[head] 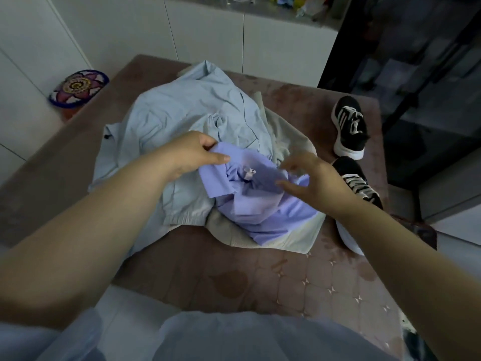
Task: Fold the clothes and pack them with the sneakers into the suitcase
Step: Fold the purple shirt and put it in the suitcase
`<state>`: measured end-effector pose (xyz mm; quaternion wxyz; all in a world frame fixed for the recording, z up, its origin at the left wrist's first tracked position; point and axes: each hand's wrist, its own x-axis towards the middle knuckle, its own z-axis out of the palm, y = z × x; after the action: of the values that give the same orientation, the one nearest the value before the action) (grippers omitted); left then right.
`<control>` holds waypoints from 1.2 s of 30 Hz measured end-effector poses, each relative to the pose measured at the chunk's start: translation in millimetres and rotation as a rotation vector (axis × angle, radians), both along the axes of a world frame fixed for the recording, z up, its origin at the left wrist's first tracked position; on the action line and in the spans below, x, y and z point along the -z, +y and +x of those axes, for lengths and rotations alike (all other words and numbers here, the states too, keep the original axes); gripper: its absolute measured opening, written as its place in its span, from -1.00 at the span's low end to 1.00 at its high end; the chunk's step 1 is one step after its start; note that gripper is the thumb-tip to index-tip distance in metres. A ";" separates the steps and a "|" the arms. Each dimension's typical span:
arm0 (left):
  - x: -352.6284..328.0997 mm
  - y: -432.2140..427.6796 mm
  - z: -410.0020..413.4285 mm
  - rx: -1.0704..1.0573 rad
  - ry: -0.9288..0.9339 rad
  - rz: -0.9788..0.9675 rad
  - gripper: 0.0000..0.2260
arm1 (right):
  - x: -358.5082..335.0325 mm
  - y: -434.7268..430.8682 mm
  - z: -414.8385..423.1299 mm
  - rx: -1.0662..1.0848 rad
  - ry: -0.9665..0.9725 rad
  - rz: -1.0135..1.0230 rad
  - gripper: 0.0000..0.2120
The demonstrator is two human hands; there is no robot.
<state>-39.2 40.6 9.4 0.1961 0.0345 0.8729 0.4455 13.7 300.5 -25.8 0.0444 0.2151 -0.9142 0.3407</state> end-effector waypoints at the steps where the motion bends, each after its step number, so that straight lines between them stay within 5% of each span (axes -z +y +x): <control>1: 1.0 1.1 0.9 0.011 0.009 0.026 -0.74 | 1.2 -2.5 -5.5 0.071 -0.030 -0.005 -0.60; 5: -10.8 8.6 3.5 0.071 0.112 0.070 -0.80 | 10.6 -12.7 -31.6 0.097 -0.403 0.155 -0.08; 10: -14.1 6.1 -3.8 -0.010 0.248 0.076 -0.82 | 8.7 -14.4 -32.8 -0.190 -0.842 0.067 -0.19; 12: -11.5 8.1 -5.6 -0.031 0.293 0.050 -0.80 | 12.3 -17.0 -27.0 -0.152 -0.757 0.128 -0.22; 16: -1.0 13.5 -7.9 -0.064 0.307 0.057 -0.69 | 26.7 -13.6 -18.9 -0.004 -0.268 0.130 -0.65; 23: 15.8 23.7 -10.2 -0.079 0.292 0.158 -0.75 | -34.0 24.4 -1.1 0.251 -0.197 -0.380 -0.80; 29: -4.9 49.0 -6.6 0.139 0.135 0.392 -0.89 | -69.1 38.1 4.9 0.429 0.077 -0.272 -0.91; 36: -11.4 34.6 -15.4 0.515 0.080 -0.054 -0.57 | -115.0 62.3 34.7 0.408 0.087 -0.109 -0.96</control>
<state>-54.6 75.2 20.8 0.2692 0.2677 0.8541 0.3556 48.4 362.8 89.2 0.1635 0.0372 -0.9163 0.3638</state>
